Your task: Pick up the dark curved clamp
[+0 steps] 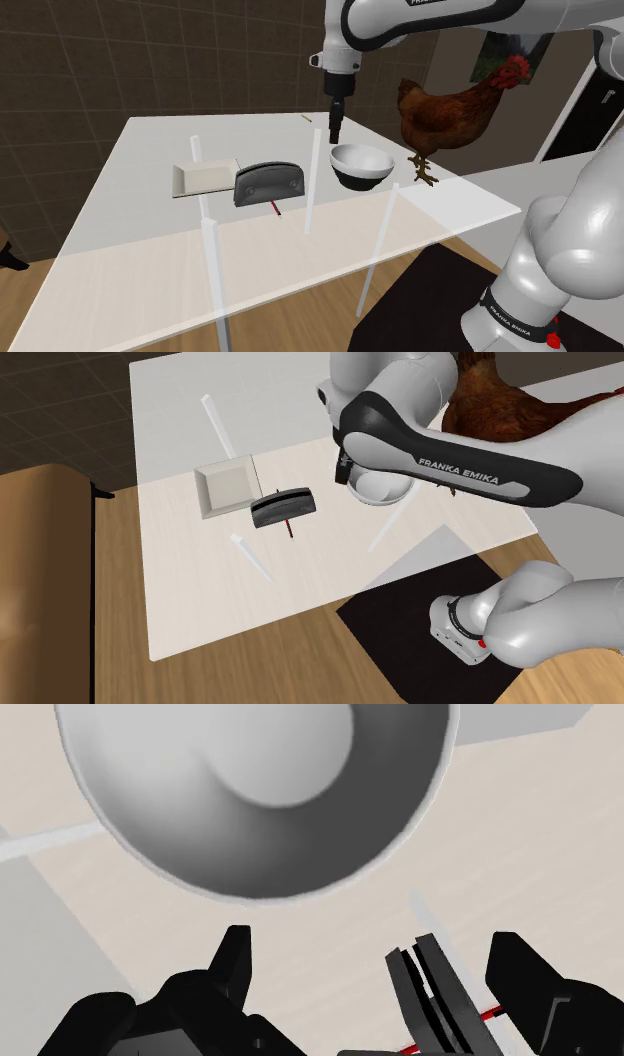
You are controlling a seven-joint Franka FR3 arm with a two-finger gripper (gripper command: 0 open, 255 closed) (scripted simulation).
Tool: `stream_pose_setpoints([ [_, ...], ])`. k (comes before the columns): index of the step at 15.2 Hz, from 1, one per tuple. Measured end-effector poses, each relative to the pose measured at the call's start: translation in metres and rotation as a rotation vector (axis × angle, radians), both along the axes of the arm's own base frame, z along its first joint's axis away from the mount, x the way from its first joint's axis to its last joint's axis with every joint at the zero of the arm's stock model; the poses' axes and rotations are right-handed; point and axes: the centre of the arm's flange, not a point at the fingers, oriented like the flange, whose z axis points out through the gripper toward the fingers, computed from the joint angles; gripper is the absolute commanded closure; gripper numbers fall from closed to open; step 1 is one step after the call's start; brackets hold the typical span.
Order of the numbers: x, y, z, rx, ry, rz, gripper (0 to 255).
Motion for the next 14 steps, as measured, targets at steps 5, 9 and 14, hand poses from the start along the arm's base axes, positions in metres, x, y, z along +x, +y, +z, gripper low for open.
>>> stream_pose_setpoints([
  [5, 0.031, 0.06, -0.02, -0.018, 0.024, 0.175, 0],
  [9, 0.047, 0.107, -0.037, -0.032, 0.043, 0.314, 0],
  [14, 0.051, 0.145, -0.062, -0.041, 0.056, 0.413, 0],
])
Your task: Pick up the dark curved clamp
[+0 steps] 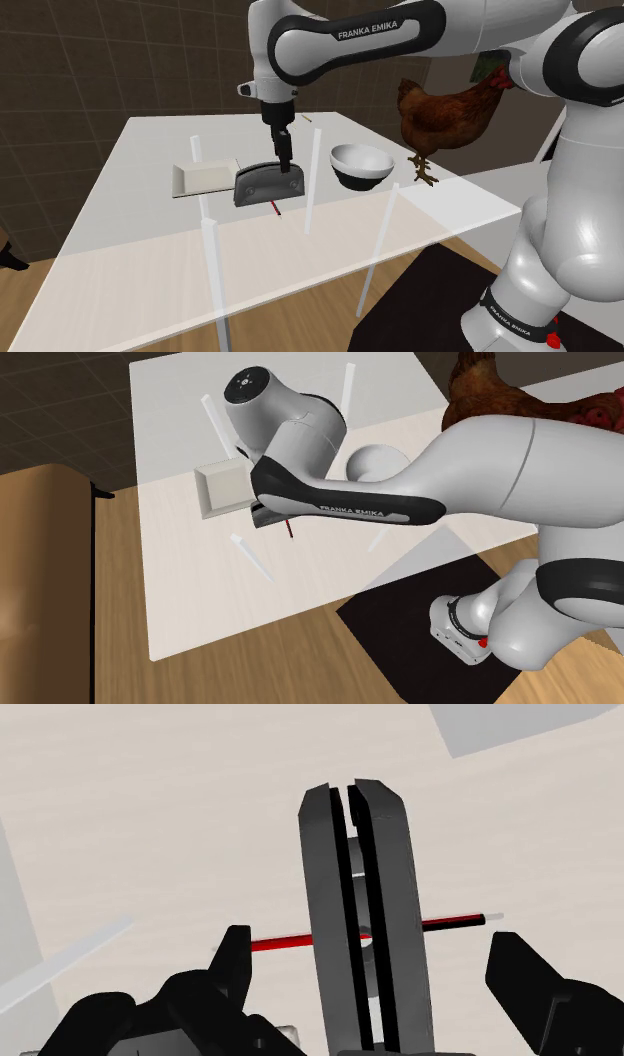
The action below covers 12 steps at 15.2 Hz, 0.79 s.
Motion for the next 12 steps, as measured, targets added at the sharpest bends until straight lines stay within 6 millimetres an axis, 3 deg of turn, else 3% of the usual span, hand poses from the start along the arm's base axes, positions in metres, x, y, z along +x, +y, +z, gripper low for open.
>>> stream_pose_setpoints([
  [6, 0.0, 0.002, -0.028, -0.001, 0.001, 0.004, 0],
  [7, 0.0, 0.002, -0.029, -0.001, 0.001, 0.004, 255],
  [12, 0.0, 0.002, -0.029, 0.0, -0.001, 0.005, 255],
])
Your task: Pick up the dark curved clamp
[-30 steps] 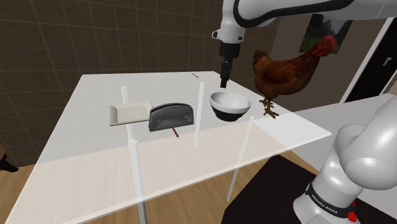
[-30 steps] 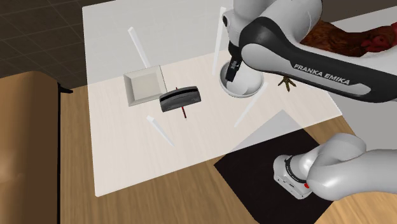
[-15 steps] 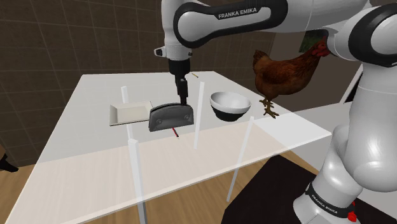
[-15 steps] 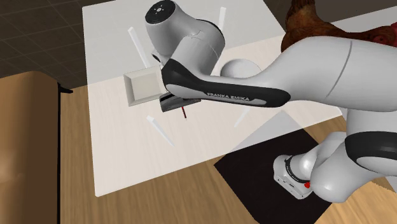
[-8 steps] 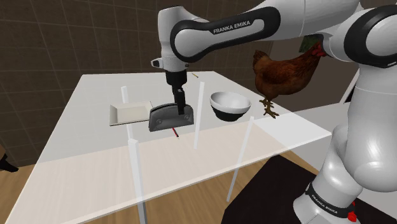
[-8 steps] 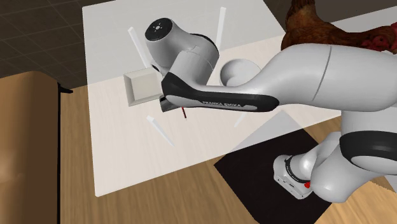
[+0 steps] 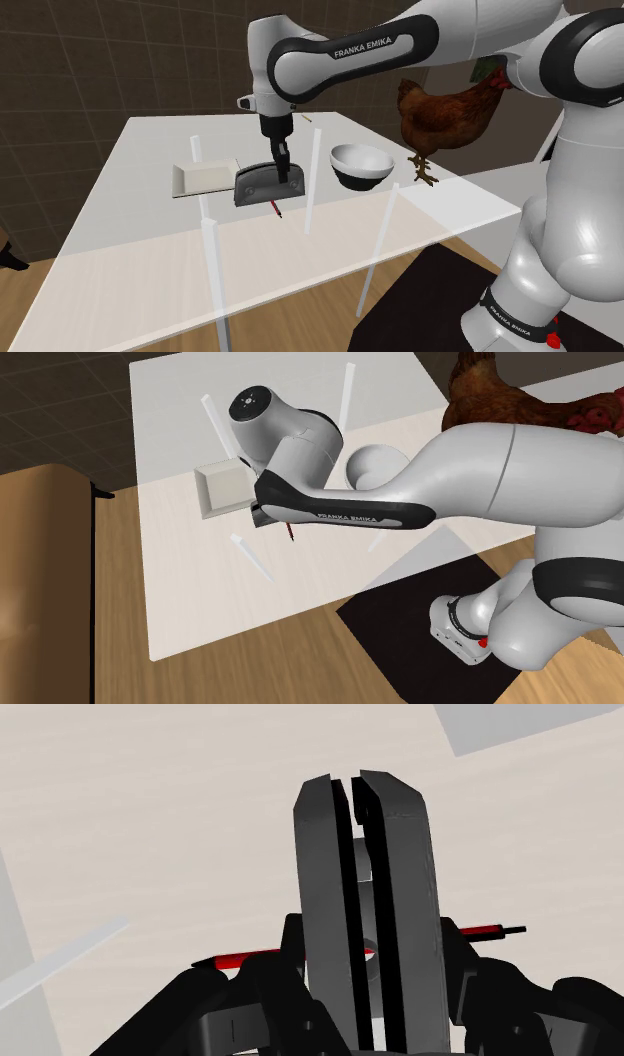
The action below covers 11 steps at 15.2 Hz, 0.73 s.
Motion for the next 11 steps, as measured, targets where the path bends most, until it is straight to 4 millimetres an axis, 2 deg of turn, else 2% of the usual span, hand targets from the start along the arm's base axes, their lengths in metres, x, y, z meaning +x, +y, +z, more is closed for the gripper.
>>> stream_pose_setpoints([
  [6, 0.0, 0.0, 0.002, 0.0, 0.001, 0.0, 255],
  [11, 0.002, -0.001, 0.026, -0.001, 0.001, 0.0, 255],
])
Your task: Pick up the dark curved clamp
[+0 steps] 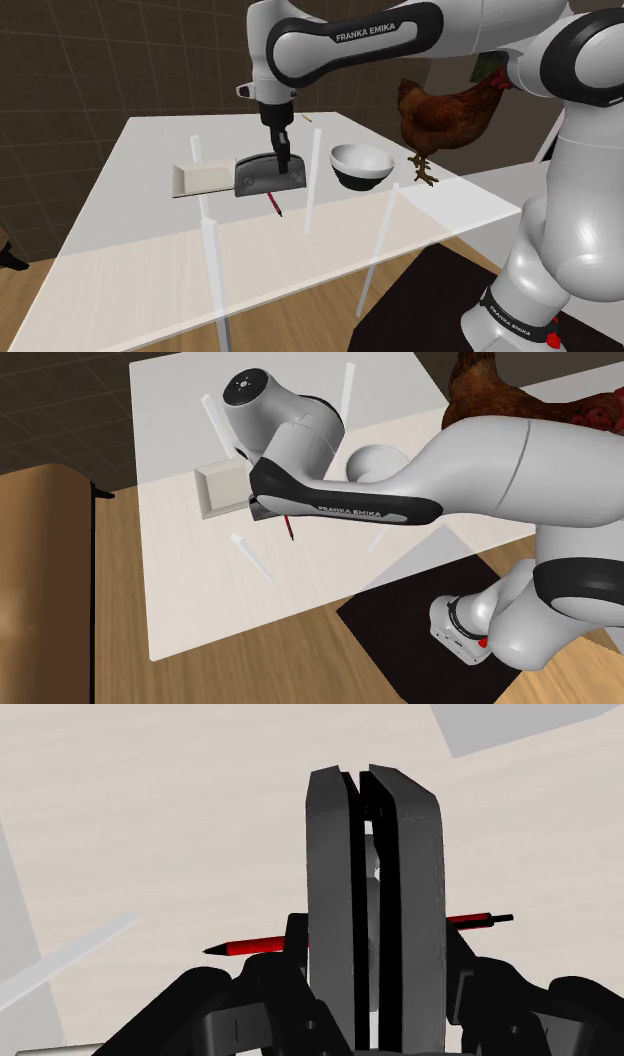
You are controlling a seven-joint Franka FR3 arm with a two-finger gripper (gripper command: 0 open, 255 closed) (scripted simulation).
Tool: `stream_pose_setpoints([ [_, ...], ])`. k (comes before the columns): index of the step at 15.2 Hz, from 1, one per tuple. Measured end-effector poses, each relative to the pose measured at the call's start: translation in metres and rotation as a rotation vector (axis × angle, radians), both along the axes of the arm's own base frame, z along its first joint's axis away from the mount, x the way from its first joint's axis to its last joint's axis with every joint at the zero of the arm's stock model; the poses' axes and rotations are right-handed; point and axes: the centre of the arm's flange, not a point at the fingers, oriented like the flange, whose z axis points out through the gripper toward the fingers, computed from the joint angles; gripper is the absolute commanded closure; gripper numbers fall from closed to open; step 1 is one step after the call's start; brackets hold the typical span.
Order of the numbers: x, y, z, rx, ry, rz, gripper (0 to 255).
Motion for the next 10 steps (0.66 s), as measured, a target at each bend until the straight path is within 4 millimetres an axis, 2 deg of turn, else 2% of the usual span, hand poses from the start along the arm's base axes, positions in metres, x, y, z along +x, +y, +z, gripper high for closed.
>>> stream_pose_setpoints([
  [10, -0.001, 0.001, 0.05, 0.0, 0.0, 0.0, 255],
])
